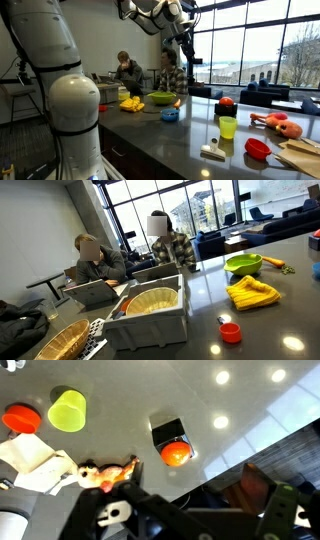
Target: Press the orange button
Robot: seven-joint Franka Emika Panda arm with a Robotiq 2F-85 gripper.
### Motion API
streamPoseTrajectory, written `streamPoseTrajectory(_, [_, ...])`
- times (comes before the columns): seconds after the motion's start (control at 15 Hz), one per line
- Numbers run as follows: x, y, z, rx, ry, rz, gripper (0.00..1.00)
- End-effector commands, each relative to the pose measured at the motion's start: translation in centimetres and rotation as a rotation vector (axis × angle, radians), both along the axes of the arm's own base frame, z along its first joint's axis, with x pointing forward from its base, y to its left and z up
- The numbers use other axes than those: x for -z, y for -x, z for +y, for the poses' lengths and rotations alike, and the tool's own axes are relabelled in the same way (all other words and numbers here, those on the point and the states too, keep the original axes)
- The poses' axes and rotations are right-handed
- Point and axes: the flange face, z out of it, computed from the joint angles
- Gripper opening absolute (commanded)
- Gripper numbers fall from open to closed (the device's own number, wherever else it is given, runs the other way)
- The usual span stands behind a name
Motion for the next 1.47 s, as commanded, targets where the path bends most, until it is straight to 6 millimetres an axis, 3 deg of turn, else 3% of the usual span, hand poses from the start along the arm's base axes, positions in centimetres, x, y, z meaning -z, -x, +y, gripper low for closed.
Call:
streamPoseTrajectory(0.0, [0.8, -0.6, -0.6, 0.073, 0.062, 0.031, 1.0])
streamPoseTrajectory(0.47, [3.1, -1.4, -2.9, 0.187, 0.122, 0.112, 1.0])
streamPoseTrajectory(0.73, [5.5, -1.9, -3.2, 0.226, 0.133, 0.212, 1.0])
streamPoseTrajectory(0.8, [5.1, -1.2, -2.9, 0.192, 0.115, 0.182, 1.0])
streamPoseTrajectory(1.13, [6.0, -1.7, -2.2, 0.192, 0.133, 0.188, 1.0])
streamPoseTrajectory(1.4, [6.9, -6.9, -1.6, 0.344, 0.098, 0.185, 1.0])
